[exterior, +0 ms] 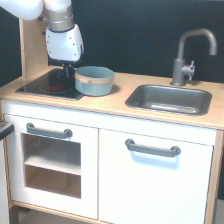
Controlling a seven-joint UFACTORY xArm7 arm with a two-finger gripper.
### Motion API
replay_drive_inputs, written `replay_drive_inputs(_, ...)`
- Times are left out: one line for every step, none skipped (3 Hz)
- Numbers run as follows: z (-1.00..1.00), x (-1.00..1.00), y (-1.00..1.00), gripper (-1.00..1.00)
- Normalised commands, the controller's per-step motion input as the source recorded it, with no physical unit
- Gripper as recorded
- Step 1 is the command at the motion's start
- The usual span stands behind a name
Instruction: Place the pot in the sink
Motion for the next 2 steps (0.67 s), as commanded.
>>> replay_drive_inputs(0.76,1.00,0.04,-1.00)
replay_drive_inputs(0.33,0.69,0.19,-0.59)
